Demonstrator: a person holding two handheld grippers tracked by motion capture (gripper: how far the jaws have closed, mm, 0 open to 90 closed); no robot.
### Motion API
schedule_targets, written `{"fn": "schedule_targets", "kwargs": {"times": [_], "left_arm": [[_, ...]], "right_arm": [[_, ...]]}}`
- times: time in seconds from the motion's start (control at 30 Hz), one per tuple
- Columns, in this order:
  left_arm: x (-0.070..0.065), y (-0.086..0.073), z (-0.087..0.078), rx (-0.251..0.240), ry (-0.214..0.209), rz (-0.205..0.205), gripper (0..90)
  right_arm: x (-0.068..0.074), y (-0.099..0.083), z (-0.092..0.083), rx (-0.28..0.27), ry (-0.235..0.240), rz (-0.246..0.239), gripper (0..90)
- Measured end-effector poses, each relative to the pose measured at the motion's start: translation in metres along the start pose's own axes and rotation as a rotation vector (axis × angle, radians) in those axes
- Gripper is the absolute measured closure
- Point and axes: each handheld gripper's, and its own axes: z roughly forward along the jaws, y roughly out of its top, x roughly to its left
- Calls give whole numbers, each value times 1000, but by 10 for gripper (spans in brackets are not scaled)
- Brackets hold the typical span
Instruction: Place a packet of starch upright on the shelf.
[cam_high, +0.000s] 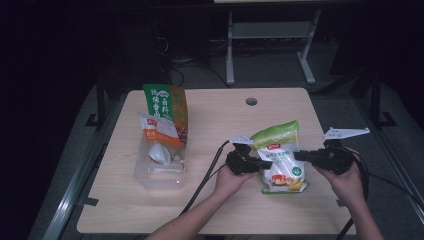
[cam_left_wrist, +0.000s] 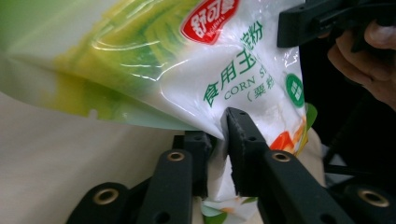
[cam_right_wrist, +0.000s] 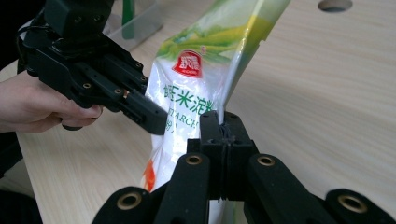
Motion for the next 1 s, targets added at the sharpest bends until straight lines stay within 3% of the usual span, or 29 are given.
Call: {"fn": "schedule_targets", "kwargs": {"times": [0.1,0.2,0.4,0.57,0.73,1.0], "left_arm": [[-1,4,-7,-1,53,43,823],[-6,5,-11,4,121,120,834],[-13,3,-13,31,161,213,838],[-19,1,-11,43,166,264,846],[-23,1,-12,51,162,309,846],[-25,0,-13,58,148,332,845]], "right_arm": [[2,3,4,-18,3,-14,885],[5,2,11,-8,4,-33,883],[1,-7,16,4,28,-16,880],[-3,-16,17,31,45,-15,866],[-6,-20,17,45,72,-14,790],[-1,-13,29,93,103,-60,661]]}}
